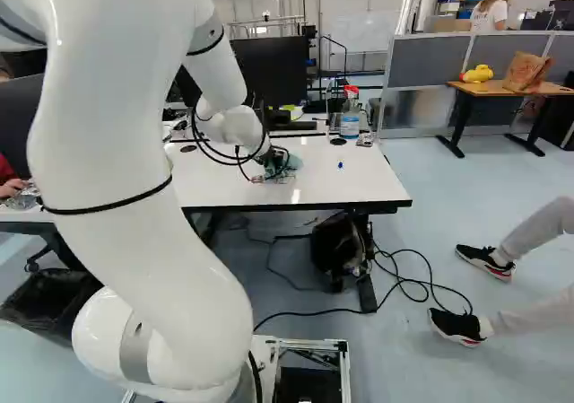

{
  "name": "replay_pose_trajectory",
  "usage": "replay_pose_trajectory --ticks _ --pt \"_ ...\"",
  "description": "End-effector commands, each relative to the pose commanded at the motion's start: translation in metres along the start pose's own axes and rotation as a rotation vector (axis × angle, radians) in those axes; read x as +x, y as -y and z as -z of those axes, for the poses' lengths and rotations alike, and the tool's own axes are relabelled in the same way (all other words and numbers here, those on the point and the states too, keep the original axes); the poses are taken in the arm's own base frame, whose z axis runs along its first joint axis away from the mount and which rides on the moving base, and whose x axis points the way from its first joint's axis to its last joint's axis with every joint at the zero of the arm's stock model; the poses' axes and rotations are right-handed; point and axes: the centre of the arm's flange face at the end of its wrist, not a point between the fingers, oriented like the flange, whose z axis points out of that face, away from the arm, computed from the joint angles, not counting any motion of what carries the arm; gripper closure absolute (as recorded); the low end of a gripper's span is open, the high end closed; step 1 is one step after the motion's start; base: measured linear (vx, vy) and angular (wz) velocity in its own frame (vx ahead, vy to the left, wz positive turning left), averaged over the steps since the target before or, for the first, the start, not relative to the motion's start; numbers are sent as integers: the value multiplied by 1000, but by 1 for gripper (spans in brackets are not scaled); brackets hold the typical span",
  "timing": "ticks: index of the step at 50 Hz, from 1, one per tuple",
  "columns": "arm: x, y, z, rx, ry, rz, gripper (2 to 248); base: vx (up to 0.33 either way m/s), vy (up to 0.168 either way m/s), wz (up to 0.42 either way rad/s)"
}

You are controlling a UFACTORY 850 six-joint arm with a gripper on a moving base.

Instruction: Clean the table with the green towel

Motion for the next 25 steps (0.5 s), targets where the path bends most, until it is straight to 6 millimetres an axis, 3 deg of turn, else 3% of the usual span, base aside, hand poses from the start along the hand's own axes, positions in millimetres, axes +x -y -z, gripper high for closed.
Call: replay_pose_trajectory --ticks 25 --pt "-35 18 31 30 13 35 200 0 0 0"
